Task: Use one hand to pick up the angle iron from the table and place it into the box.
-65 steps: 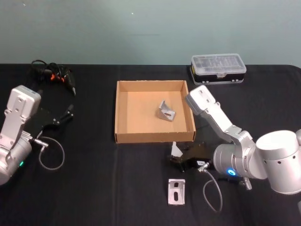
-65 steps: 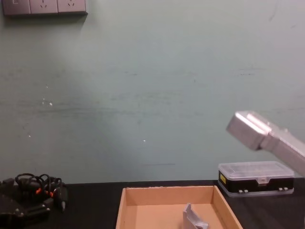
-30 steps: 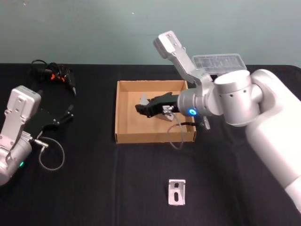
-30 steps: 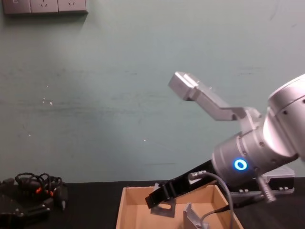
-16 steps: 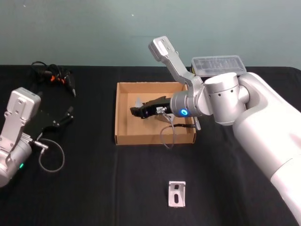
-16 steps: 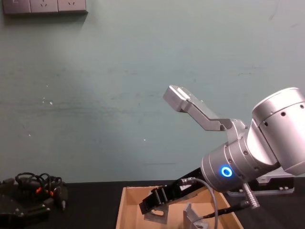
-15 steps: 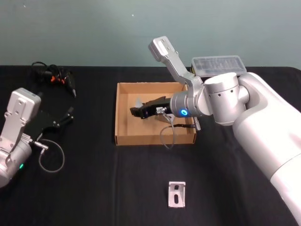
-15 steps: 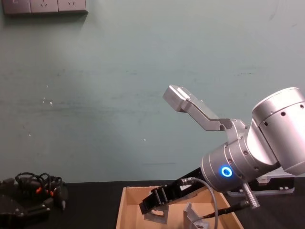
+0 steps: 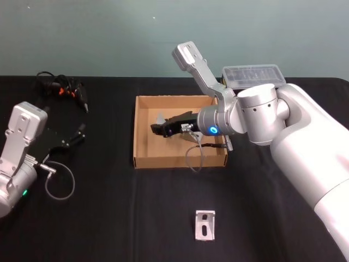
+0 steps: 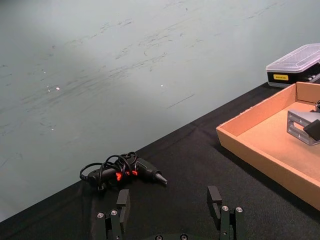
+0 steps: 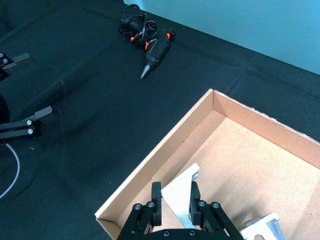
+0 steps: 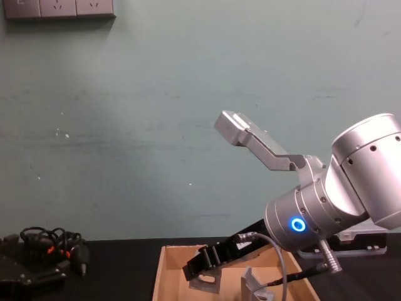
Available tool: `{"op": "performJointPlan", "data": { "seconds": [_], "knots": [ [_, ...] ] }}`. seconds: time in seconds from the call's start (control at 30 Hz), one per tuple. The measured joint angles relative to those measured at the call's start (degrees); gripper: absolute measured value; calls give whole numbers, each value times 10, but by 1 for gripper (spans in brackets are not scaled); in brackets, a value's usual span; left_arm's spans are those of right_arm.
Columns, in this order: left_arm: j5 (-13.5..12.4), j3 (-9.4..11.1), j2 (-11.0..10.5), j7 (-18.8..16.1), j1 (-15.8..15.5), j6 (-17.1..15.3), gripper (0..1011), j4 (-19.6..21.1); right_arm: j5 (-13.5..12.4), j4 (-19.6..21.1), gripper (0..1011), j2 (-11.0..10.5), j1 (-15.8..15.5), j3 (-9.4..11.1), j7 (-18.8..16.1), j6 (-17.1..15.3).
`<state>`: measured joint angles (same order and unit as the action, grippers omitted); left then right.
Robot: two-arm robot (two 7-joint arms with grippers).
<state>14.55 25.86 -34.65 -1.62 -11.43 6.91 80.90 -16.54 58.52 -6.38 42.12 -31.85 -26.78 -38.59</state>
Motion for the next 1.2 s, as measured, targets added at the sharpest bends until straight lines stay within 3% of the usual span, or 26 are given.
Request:
{"op": "performJointPlan", "data": {
  "seconds": [0.1,0.6,0.83,1.07,1.2],
  "knots": [
    [0,0,0,0,0,0,1011,0,0,1,342,0,0,0,0,0],
    [0,0,0,0,0,0,1011,0,1,2,824,-1,-1,0,0,-2],
    [0,0,0,0,0,0,1011,0,1,2,1000,-1,-1,0,1,-2],
    [0,0,0,0,0,0,1011,0,1,5,1003,-2,-2,1,1,-2],
    [0,0,0,0,0,0,1011,0,-6,36,1003,-13,-16,6,2,-4]
  ]
}}
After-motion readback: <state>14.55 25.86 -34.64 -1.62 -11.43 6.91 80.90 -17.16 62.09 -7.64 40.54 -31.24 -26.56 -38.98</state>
